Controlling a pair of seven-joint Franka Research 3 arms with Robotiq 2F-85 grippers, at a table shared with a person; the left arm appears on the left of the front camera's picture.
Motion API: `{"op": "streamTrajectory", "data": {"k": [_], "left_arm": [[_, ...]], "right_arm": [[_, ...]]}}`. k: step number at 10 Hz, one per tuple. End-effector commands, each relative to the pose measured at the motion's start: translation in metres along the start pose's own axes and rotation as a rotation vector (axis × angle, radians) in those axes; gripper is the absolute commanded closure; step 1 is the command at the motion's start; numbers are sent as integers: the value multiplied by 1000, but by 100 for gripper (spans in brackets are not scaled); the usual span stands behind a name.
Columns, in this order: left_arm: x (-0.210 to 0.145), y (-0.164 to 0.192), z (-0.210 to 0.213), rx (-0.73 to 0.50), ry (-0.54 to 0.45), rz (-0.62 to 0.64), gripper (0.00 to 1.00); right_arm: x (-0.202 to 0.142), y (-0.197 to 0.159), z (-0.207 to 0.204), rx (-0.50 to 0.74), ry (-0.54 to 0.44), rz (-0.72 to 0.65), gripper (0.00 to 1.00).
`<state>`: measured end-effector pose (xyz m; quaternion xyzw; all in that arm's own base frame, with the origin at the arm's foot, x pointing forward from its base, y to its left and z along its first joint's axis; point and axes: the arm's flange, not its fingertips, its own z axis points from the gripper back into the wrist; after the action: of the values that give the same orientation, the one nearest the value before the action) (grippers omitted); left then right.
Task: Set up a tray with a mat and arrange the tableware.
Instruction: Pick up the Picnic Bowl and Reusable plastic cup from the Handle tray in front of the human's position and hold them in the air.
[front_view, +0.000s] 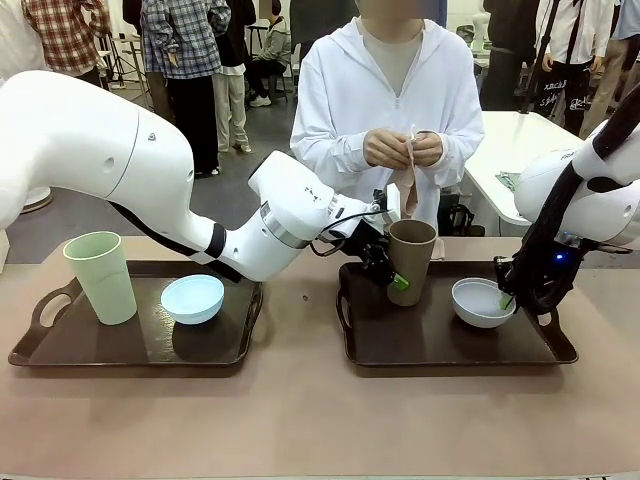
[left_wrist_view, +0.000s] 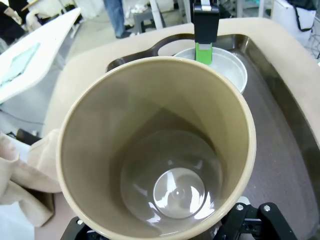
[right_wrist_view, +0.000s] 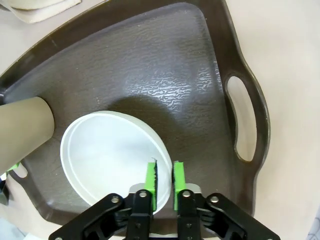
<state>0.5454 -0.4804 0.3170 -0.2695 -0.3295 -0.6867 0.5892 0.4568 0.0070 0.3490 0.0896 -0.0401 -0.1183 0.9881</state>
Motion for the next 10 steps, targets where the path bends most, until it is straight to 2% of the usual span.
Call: {"op": "streamTrajectory", "data": {"k": [1,2,3,5,6,8,10], "left_arm": [[5,9,0,10,-2,23,100],[5,9,0,10,-4,27,74],[5,9,0,11,-5,32,100],[6,8,7,18,-3,46,100],[9,3,13,5,-3,39,74],[22,-20,45,-70,49,82,74],[47,-48,94,-69,51,77,74]], "right_arm": [[6,2,-2,18,6,14,100],[7,3,-2,17,8,14,100],[7,2,-2,16,10,16,100],[6,1,-1,21,2,21,100],[4,1,4,14,-6,38,100],[-11,-1,35,24,69,122,100],[-30,-3,82,1,75,179,100]]}}
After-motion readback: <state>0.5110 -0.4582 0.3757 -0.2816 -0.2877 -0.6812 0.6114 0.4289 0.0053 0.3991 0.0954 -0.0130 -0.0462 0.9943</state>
